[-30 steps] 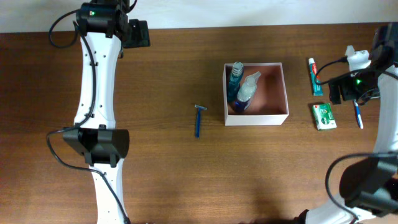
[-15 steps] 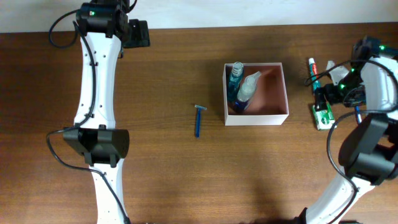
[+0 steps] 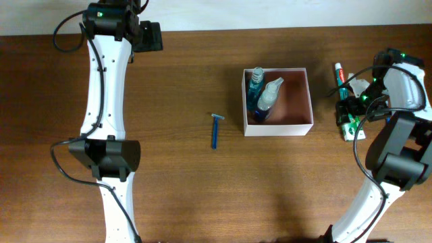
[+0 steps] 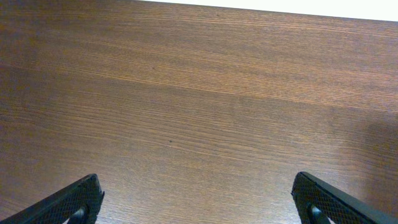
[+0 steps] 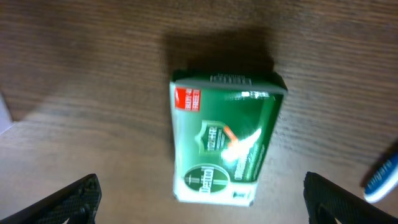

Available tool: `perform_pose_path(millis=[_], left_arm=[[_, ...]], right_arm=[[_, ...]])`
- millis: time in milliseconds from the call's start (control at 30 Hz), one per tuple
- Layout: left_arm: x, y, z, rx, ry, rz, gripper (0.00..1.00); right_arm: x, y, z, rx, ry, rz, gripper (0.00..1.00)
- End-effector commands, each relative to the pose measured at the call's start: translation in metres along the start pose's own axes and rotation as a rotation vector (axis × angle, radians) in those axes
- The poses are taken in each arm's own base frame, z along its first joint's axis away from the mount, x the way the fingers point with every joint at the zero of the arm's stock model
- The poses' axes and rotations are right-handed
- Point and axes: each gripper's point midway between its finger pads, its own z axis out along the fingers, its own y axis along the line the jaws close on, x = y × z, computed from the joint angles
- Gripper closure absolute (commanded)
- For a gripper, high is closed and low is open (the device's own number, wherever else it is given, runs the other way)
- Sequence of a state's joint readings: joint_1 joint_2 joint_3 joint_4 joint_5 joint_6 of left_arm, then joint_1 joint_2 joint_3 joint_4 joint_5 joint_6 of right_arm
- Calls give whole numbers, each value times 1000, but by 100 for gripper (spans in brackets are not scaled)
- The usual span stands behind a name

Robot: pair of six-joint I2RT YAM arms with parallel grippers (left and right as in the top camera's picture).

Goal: Pack container
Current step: 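Move the right gripper over the green Dettol soap box and lower, then close the right gripper on the Dettol box and lift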

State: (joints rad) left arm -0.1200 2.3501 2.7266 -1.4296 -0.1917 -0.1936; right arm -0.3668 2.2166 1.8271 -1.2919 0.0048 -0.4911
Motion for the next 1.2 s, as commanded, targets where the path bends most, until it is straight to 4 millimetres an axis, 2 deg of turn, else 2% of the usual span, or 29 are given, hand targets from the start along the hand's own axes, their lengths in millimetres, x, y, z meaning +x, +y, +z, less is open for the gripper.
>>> perform_pose_path(millis=[0, 300, 533, 1000, 1167], left_arm=[[-1, 3, 0, -8, -3, 5, 1], [-1, 3, 0, -8, -3, 5, 1], [-1, 3, 0, -8, -3, 5, 1], [-1, 3, 0, -8, -3, 5, 1], [-1, 3, 0, -8, -3, 5, 1]], right_arm=[[-2, 1, 13, -25, 14, -5, 2], [-8, -2, 20, -17, -3, -5, 2], [2, 3, 41, -38, 50, -6, 1], [4, 4, 46, -40, 56, -5, 0], [14, 9, 56, -57, 86, -5, 5]])
